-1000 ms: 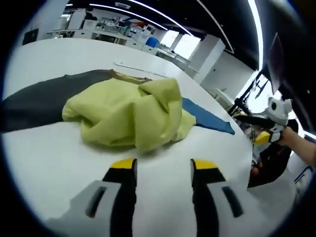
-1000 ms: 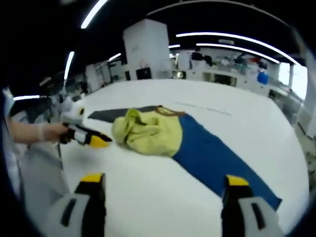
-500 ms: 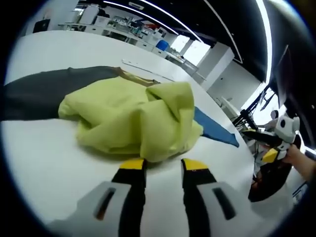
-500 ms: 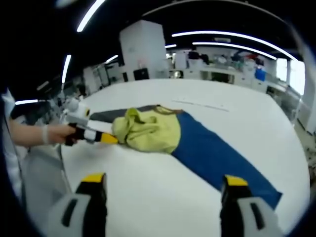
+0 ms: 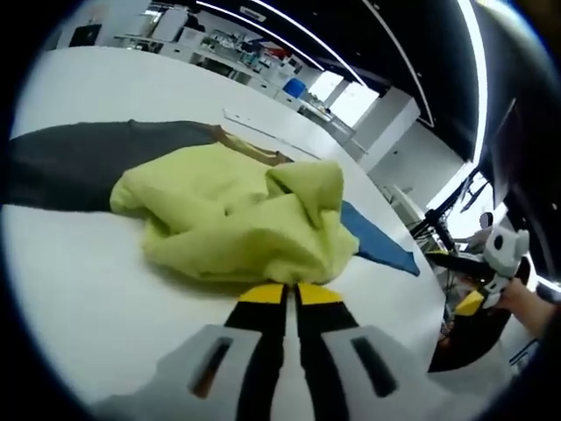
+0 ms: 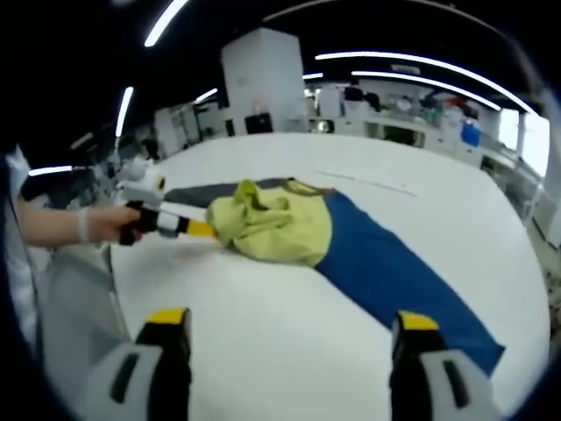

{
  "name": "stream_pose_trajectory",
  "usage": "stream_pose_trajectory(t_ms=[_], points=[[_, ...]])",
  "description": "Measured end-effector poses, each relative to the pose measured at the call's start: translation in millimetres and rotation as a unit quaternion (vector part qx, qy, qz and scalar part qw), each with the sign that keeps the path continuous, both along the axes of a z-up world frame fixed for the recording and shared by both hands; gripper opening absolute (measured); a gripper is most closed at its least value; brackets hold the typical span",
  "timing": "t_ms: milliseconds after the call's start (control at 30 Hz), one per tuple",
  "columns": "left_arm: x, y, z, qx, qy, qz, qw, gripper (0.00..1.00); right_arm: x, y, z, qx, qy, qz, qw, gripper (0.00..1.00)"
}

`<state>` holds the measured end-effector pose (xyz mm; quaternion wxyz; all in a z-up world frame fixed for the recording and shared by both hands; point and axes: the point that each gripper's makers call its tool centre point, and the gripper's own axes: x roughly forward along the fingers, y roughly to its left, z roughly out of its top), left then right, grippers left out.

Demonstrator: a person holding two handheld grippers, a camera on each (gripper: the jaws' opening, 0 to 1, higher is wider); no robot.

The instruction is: Fold the garment on the visible template until the final outline fits inside the template.

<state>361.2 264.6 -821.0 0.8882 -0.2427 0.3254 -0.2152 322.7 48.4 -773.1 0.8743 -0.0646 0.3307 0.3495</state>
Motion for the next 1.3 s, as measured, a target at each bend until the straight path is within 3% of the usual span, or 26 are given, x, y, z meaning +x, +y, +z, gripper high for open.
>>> stream_pose_trajectory(t_ms=[333, 600, 767, 1167, 1300], points=[[-6.3, 13, 16.1, -0.015, -0.005, 0.001, 0.9999, 0.00, 5, 17, -3.7, 0.004, 0.006, 0.016, 0.9999, 0.93], [-9.9, 53, 22.8, -0.004, -0.014, 0.026, 0.9996, 0.00, 12, 57, -12.8, -0.004, 0.008, 0.061, 0.9981, 0.86], [-9.1, 69, 29.2, -0.007, -0.018, 0.048, 0.9987, 0.00, 20, 91, -8.2, 0.018, 0.009, 0.076, 0.9969, 0.78], [-9.0, 83, 30.5, -0.007, -0.020, 0.066, 0.9976, 0.00, 45, 149, -6.2, 0.025, -0.016, 0.099, 0.9946, 0.42], [-8.5, 84, 30.8, -0.009, -0.020, 0.068, 0.9975, 0.00, 59, 163, -9.4, -0.023, -0.057, 0.133, 0.9892, 0.29]])
